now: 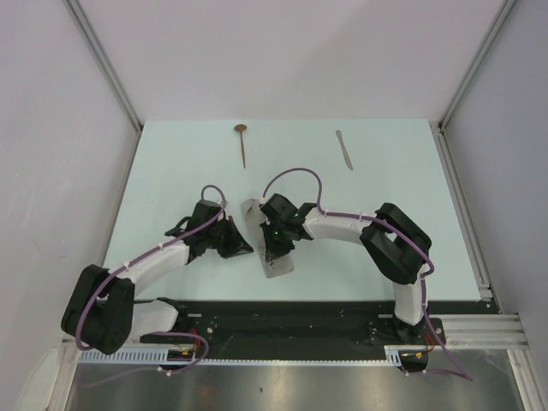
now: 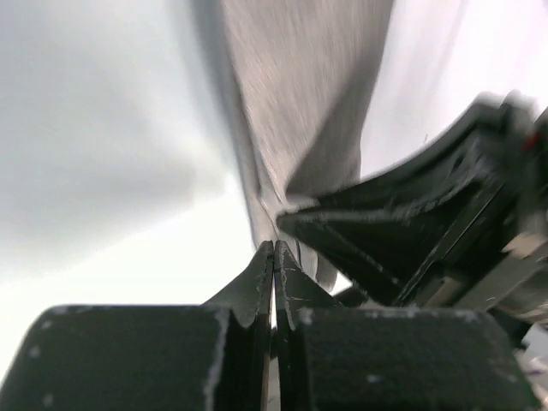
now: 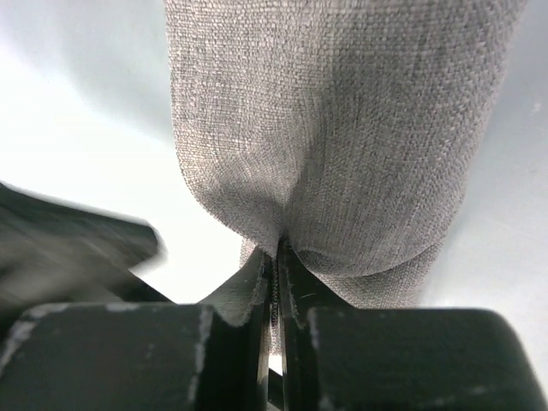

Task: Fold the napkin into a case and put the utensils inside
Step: Smooth out the smaller rectangle-folded napkin at the center of the board.

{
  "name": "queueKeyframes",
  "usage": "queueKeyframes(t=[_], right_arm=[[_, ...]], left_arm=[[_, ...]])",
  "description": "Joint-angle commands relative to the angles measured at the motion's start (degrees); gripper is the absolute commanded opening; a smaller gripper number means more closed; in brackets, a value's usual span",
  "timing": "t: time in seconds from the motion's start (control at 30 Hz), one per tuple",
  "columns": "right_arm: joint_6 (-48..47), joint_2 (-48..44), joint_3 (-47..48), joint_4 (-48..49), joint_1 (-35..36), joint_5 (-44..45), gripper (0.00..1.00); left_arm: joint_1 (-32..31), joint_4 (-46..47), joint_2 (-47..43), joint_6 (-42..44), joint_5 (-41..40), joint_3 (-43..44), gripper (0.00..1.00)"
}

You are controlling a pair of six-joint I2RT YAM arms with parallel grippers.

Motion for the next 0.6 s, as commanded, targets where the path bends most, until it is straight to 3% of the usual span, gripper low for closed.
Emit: queueKeyframes(t=[0.0,0.2,0.37,0.57], right_arm=[[0.34,-0.96,-1.32,2.56,0.05,-1.00,0.11],[0.34,-1.58,-2.11,3.09,-0.04,-1.17,0.18],[0.34,-2.10,-2.46,3.36,-0.12,-1.26,0.23],[-0.01,-5.61,-3.43,2.31,0.23,-2.14,0.36]], left_arm=[[6.91,-1.88,-0.54,3.93,3.11,4.79,0.03],[6.84,4.35,11.39,0.59,9.28,12.97,0.01],[5.87,6.30,18.44,0.15,8.40,14.74,0.01],[5.96,5.85,24.95,1.21,4.18,17.11,0.00]])
